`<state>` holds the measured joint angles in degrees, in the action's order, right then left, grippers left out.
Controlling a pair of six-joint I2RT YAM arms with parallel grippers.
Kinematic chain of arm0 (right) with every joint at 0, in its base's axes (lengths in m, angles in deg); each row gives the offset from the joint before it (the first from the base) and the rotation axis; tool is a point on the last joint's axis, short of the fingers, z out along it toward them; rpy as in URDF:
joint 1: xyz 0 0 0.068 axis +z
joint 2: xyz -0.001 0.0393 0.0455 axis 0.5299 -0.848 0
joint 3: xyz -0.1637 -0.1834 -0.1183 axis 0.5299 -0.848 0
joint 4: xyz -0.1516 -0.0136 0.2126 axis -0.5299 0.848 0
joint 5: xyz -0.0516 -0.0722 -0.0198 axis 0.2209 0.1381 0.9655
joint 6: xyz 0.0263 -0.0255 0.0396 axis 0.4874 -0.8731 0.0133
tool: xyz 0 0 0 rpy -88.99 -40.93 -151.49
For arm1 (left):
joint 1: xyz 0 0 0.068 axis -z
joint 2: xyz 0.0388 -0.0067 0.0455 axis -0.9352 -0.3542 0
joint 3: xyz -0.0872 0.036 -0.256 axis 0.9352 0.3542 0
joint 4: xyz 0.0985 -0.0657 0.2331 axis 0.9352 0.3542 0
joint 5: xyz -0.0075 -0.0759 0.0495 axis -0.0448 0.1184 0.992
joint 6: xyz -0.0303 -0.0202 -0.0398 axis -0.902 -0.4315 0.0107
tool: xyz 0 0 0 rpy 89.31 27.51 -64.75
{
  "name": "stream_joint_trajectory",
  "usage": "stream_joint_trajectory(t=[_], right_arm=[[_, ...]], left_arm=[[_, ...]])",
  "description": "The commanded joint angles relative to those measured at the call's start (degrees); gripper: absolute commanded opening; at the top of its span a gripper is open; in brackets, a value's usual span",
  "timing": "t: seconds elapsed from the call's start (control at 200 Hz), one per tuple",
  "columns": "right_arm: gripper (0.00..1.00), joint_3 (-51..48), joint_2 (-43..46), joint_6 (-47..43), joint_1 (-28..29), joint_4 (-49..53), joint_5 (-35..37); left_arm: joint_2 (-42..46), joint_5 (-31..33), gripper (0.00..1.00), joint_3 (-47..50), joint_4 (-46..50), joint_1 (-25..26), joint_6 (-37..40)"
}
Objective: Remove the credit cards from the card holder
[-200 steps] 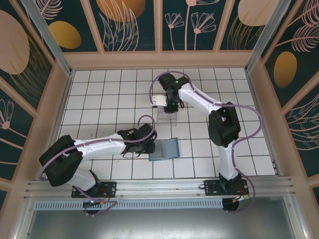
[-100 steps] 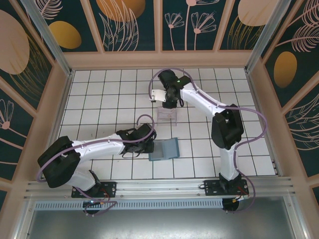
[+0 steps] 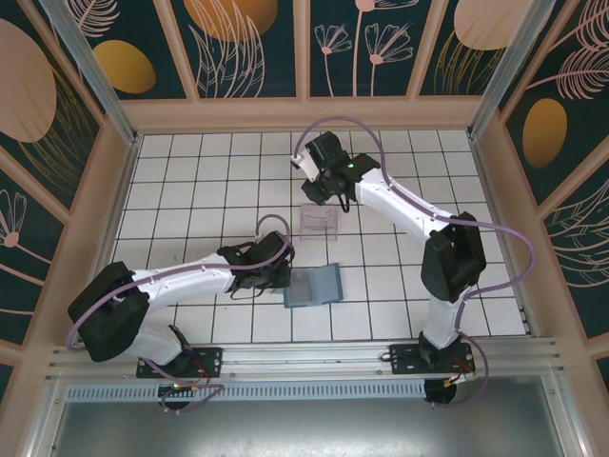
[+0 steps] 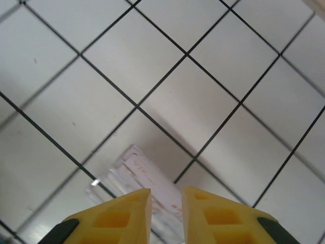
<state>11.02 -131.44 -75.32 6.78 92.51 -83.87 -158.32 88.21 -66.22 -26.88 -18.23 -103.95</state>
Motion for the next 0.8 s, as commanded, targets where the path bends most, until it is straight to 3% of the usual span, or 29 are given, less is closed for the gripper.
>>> stream_joint_trajectory(t=[0.0, 0.195, 0.796], right_arm=[[0.24, -1.19, 2.94, 20.56, 0.58, 0.7, 0.05], [0.23, -7.8, 6.39, 34.13, 2.87, 0.2, -8.61], [0.29, -20.73, 8.41, 49.05, 16.51, 6.02, -4.59]], left_arm=[[2.12, -0.99, 0.19, -0.11, -1.49, -2.06, 1.4], [3.66, -2.37, 0.2, 0.34, -2.58, -5.74, 3.16], [4.73, -4.98, 0.21, 1.51, -4.47, -16.64, 9.82]])
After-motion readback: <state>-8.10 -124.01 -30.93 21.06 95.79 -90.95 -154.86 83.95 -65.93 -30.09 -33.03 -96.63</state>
